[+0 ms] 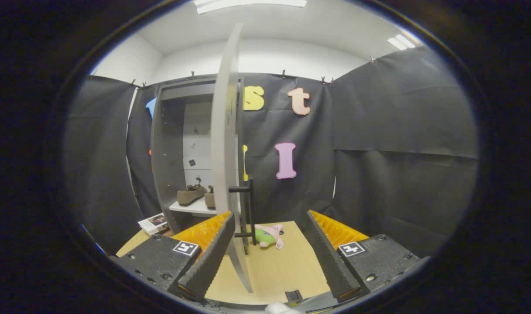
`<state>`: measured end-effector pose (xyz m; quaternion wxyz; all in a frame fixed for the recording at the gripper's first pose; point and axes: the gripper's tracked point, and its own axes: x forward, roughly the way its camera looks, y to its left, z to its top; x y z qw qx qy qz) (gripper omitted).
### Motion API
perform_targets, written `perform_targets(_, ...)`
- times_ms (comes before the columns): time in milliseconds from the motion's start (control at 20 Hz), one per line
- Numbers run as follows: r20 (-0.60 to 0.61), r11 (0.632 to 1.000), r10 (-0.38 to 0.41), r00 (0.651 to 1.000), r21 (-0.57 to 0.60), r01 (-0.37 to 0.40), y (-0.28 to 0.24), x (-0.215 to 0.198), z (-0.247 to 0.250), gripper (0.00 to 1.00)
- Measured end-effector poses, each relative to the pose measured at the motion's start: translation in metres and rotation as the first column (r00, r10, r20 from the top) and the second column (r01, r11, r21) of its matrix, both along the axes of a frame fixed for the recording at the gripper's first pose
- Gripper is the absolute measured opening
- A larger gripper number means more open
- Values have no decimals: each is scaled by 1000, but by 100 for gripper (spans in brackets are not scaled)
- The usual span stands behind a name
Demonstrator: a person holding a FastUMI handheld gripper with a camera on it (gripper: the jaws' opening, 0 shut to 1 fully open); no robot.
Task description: Open the shoe cabinet door, grab the shoes and put them into the shoe cabinet, then close the shoe cabinet door.
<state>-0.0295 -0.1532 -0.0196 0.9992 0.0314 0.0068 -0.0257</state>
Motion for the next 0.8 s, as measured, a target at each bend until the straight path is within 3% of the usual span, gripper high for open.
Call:
perform_targets(300, -26, 991, 130, 991, 15, -129, -35, 53, 0, 100)
perform_targets(500, -14, 966, 257, 966, 17, -257, -25, 73, 7, 99)
perform_targets(700, -27, 938, 345, 938, 24, -345, -8, 77, 6, 99)
perform_targets(800, -32, 935, 354, 935, 20, -354, 1, 75, 4, 98)
